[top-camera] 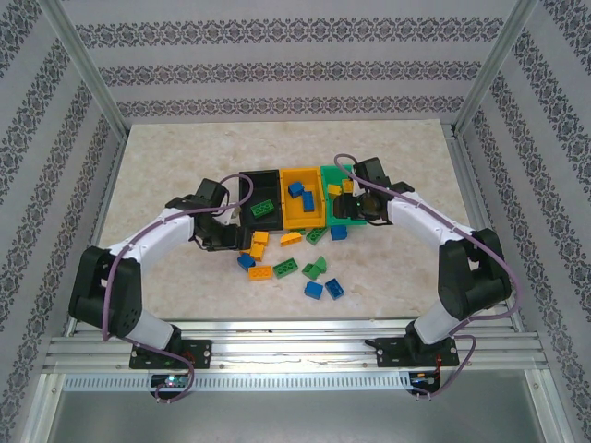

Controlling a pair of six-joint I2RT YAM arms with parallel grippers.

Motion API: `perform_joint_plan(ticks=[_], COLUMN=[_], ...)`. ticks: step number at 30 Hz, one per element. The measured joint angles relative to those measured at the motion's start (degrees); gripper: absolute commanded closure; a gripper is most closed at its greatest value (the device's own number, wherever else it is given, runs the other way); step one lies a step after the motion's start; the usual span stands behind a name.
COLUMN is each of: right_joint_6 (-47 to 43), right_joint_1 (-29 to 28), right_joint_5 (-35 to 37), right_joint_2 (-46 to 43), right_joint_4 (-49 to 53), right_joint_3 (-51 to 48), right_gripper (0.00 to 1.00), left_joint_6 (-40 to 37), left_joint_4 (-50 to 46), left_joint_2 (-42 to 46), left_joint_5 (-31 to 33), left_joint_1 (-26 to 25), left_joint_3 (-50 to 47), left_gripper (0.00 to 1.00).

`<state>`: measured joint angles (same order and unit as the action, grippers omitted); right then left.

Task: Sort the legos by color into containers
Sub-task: Separate the lego at the center of the table.

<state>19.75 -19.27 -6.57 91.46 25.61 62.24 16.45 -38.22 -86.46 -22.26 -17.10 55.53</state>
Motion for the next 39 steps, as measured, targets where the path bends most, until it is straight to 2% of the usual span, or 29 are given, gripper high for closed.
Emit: perform_joint_plan(ticks=[19,31,39], right_joint_6=[-0.2,-0.2,-0.2], right_joint_1=[0.0,0.0,0.0], right_joint_5=[0.7,0.8,1.0], right_joint_2=[-4.0,-4.4,-4.8], right_joint_4=[-1.1,-1.1,-1.3], right_joint_3=[-2.8,-2.8,-2.8], right_gripper=[0.43,0.43,0.43], left_joint_6=[0.4,-0.6,-1.3], left_joint_4=[-0.1,-1.4,-1.2], left_joint_2=[-10.5,-13.6,-12.9], left_joint_5=[1.4,8.7,9.9], left_joint_1=[-1.7,-1.7,-1.7], left_joint_3=[4.3,8.3,6.4], left_gripper=[0.44,0.48,0.5])
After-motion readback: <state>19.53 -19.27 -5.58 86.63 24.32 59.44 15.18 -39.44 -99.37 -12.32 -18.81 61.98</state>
